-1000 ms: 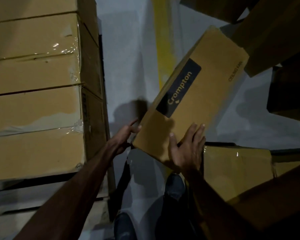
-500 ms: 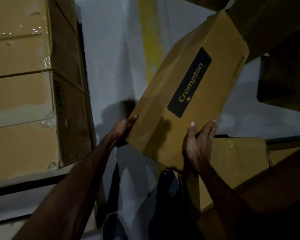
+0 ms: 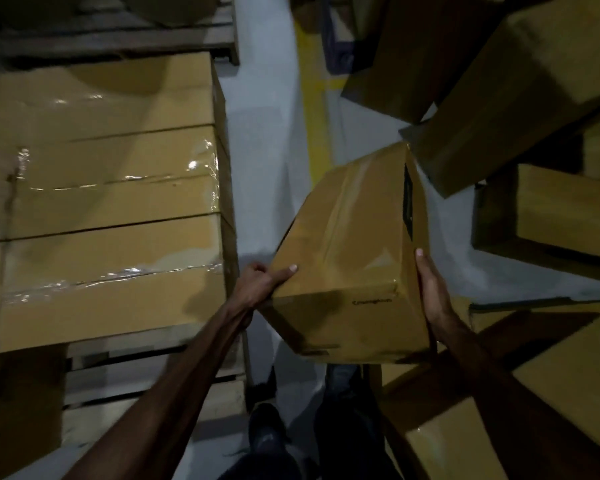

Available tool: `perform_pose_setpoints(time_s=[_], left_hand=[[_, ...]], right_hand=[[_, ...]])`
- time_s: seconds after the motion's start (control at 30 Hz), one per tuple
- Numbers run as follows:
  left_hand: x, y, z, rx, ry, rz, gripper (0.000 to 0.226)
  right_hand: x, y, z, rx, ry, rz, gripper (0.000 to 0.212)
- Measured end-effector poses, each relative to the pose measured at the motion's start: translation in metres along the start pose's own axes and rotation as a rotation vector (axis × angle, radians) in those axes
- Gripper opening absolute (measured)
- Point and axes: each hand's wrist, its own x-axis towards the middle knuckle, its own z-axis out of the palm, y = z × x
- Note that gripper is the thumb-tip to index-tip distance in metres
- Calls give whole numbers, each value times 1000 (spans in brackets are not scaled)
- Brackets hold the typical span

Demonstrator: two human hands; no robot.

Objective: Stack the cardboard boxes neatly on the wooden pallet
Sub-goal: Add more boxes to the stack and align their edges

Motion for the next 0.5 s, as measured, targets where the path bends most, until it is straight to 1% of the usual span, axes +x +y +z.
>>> perform_pose_setpoints(time_s=[0.1,0.17,0.2,0.27,0.3,0.4,0.5], left_hand=[[-86,44,-28,-52,-47,54,98],[-149,66,-47,-93,-84,53,98],[-178,74,-57,-122,-94,53,93],[-230,82,-78,-179,-76,70,75],[-253,83,-88,-194,-61,74,71],[-318,78,-116,-230,-25,65,76],[-372,69,-142,-298,13,79,101]], right_hand=[[-63,-50,-25,60,-94,-23,85],[-108,-84,-36,113,-153,-26,83],[-130,-101,-39,144,-181,-47,81],[-172,-132,-39,172,-199,-80,77],[-191,-143,-37,168,-230,-84,76],[-237,-163,-26,117,-304,-92,74],[-276,-185,-4,99,-379,-143,73]])
